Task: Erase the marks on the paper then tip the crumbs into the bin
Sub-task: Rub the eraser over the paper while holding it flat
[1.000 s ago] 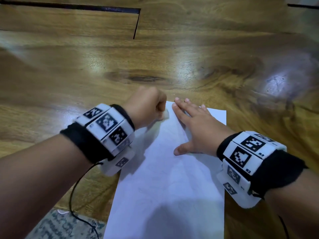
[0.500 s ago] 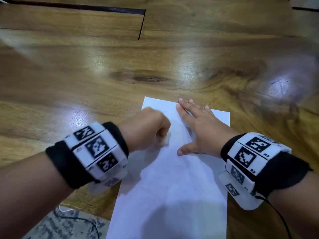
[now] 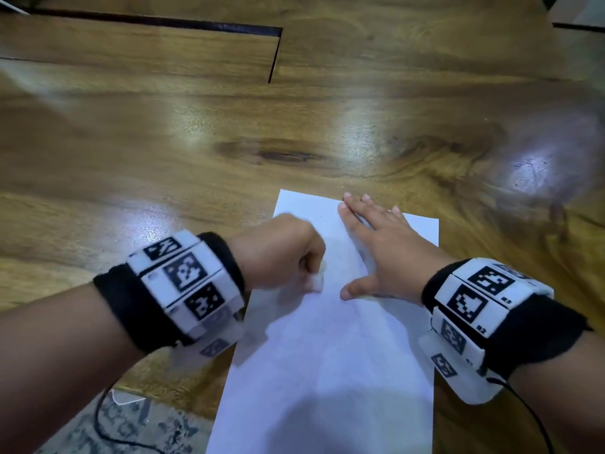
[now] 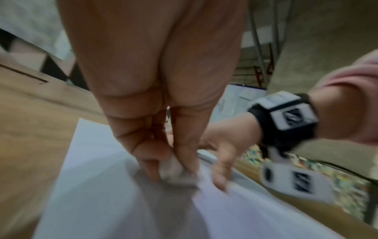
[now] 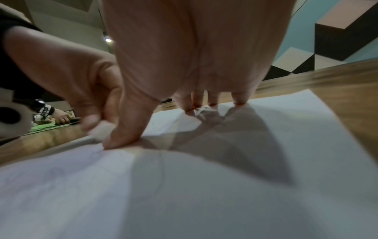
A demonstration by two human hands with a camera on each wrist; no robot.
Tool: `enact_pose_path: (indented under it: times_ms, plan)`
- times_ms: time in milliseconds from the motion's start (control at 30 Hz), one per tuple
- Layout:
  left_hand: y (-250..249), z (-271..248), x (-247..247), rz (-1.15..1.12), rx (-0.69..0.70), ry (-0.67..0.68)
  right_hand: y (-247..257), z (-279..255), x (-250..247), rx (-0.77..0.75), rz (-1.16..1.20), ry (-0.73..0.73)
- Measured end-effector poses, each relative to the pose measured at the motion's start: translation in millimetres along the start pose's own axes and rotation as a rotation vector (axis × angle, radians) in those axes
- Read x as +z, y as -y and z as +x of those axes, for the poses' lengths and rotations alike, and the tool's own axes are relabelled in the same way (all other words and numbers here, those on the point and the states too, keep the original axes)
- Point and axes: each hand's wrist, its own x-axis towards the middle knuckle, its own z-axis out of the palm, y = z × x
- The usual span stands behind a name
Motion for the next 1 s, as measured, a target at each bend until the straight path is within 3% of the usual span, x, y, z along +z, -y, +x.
enact_pose_path:
  times_ms: [67, 133, 333, 600, 700, 800, 1000]
  plan:
    - [2, 18, -13, -0.033, -0.050, -0.162, 0, 0, 1, 0.005, 0.005, -0.002]
    - [1, 30, -19, -0.029, -0.073, -0.242, 0, 0, 1, 0.010, 0.008, -0.004]
    - [1, -15, 12, 0.012, 0.064, -0.040, -1, 1, 0, 0.005, 0.000, 0.004]
    - [-3, -34, 27, -0.049, -0.011, -0.177, 7, 1, 6, 0.018, -0.033, 0.004]
    - [5, -22, 10, -0.129, -0.116, -0.178, 9, 2, 7, 0.039, -0.065, 0.002]
    - [19, 4, -14, -0.231, -0.221, -0.313, 9, 3, 7, 0.048, -0.076, -0.002]
    - [18, 18, -15, -0.126, -0.182, -0.316, 8, 3, 7, 0.048, -0.074, -0.003]
